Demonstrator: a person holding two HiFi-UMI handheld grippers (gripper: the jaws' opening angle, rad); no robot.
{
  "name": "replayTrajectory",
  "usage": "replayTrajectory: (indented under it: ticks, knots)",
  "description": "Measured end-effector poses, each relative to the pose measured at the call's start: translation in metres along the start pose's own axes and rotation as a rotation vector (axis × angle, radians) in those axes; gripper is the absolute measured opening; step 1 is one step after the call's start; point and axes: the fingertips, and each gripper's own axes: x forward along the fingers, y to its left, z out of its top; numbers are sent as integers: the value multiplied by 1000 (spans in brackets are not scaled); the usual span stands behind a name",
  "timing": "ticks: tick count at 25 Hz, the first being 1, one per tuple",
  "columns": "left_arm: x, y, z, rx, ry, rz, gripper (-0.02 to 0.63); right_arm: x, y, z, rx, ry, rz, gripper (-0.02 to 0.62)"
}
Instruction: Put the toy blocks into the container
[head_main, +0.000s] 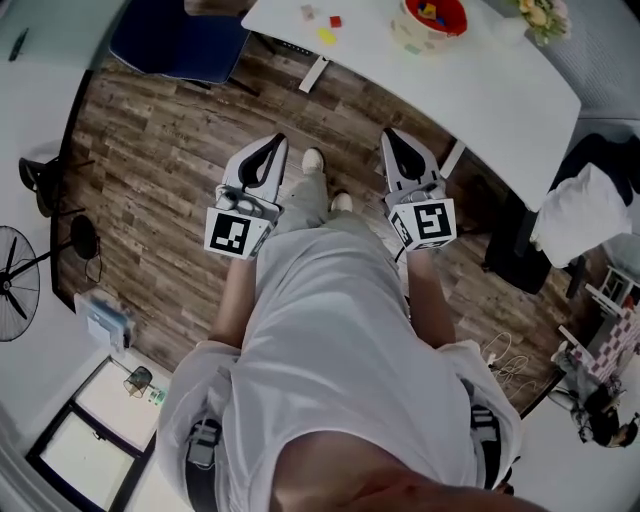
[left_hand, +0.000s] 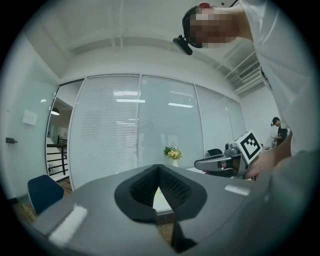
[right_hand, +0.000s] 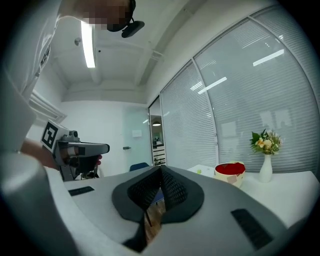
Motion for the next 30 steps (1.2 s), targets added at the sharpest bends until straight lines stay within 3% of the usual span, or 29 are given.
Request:
replayTrajectory:
  ticks: [7,13,22,30]
  knots:
    - [43,29,-8,8,17,-3,-11,48,-30,0,-21,23,6,-2]
    - [96,75,11,-19,-88,-16,-11,107,-57,17,-60,30,-20,-2]
    - [175,159,20,-36,-153,-64,-11,210,-90,22,-87,80,-43,-2]
    - [217,196,23,-61,-153,-90,-11,275,-128,1,-97,129,-134,0]
